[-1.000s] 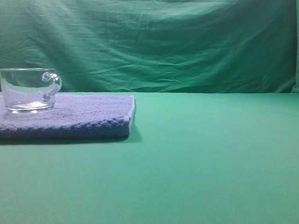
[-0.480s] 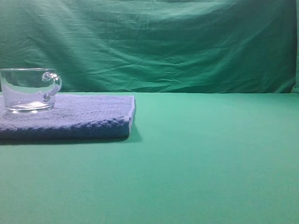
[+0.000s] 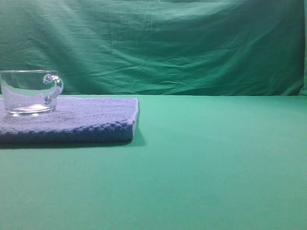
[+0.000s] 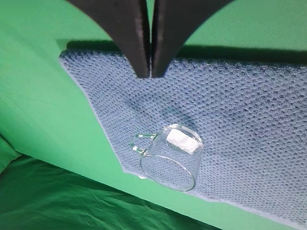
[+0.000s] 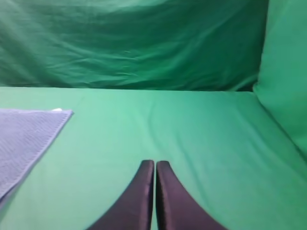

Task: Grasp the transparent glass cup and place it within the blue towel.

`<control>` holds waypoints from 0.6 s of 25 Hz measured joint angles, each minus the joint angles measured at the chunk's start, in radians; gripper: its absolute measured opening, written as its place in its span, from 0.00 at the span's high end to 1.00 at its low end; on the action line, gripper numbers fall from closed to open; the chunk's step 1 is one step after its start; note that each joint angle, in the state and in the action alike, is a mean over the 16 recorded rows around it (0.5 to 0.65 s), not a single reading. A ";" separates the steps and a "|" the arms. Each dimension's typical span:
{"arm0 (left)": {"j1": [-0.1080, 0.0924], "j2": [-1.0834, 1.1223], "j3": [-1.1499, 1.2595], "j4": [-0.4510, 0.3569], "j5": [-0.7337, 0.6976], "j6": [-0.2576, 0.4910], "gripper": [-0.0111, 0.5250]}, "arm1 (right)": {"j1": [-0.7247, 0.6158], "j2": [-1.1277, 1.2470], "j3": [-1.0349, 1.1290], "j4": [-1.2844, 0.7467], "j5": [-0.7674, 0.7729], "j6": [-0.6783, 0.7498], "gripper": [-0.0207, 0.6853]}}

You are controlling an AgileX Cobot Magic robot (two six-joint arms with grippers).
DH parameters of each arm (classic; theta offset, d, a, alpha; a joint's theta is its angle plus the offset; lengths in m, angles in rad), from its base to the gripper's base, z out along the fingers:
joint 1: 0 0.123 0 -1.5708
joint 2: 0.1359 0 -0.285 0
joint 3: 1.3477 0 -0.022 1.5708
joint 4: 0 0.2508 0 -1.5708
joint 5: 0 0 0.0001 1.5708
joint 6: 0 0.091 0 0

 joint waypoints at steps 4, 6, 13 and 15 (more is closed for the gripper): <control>0.000 0.000 0.000 0.000 0.000 0.000 0.98 | -0.004 -0.006 0.081 0.003 -0.052 0.000 0.97; 0.000 0.000 0.000 0.000 0.000 0.000 0.98 | -0.004 -0.006 0.110 0.005 -0.074 0.000 0.97; 0.000 0.000 0.000 0.000 0.000 0.000 0.98 | -0.004 -0.006 0.152 0.014 -0.104 0.000 0.97; 0.000 0.000 0.000 0.000 0.000 0.000 0.98 | -0.004 -0.006 0.153 0.015 -0.104 0.000 0.97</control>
